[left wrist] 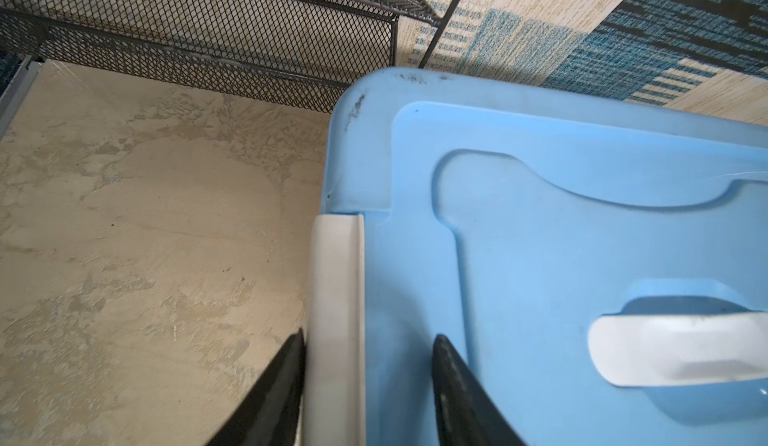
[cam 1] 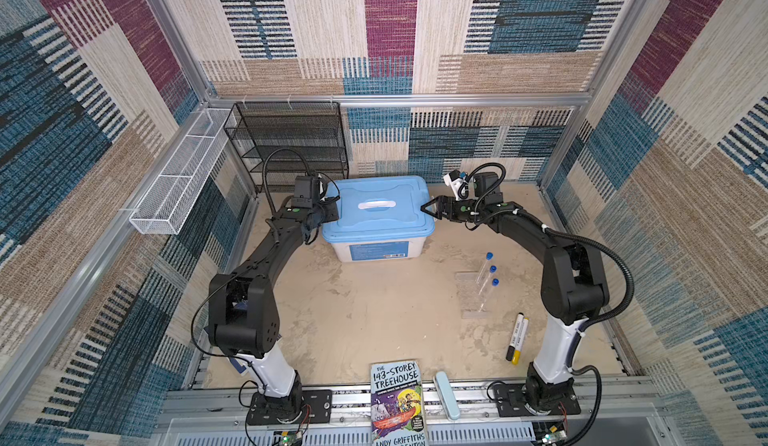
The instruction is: Organize the chemistry lab equipment
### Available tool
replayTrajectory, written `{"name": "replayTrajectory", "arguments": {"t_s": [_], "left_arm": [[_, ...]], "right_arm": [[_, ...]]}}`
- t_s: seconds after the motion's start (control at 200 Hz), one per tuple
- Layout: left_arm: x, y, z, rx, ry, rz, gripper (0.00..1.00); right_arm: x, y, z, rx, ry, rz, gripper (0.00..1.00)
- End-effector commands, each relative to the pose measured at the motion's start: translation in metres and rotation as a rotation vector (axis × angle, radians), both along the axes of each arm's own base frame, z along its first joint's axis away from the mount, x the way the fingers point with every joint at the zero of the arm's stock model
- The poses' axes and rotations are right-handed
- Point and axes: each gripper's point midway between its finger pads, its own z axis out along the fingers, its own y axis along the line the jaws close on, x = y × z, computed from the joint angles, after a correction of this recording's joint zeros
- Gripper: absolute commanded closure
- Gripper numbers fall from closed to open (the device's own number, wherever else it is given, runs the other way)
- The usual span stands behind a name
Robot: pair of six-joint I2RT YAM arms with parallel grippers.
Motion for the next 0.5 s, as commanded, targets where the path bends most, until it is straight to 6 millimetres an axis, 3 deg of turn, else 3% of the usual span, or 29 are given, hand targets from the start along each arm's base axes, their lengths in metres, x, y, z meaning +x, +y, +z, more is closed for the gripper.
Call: {"name": "replayTrajectory", "arguments": {"t_s": [0.0, 0.25, 0.496], "left_arm": [[-0.028, -0.01, -0.035, -0.034, 0.172, -0.04, 0.5], [-0.027, -0.013, -0.035, -0.042, 0.169, -0.046, 0.5], [-0.03, -0.015, -0.037, -0.047, 0.174, -0.051, 0.5]], "right_arm": [[-0.001, 0.006, 0.019, 0.042, -0.057, 0.025, 0.12], [0.002, 0.016, -0.008, 0.083, 0.047, 0.058, 0.11], [0.002, 0.015, 0.003, 0.073, -0.002, 0.049, 0.16]]}}
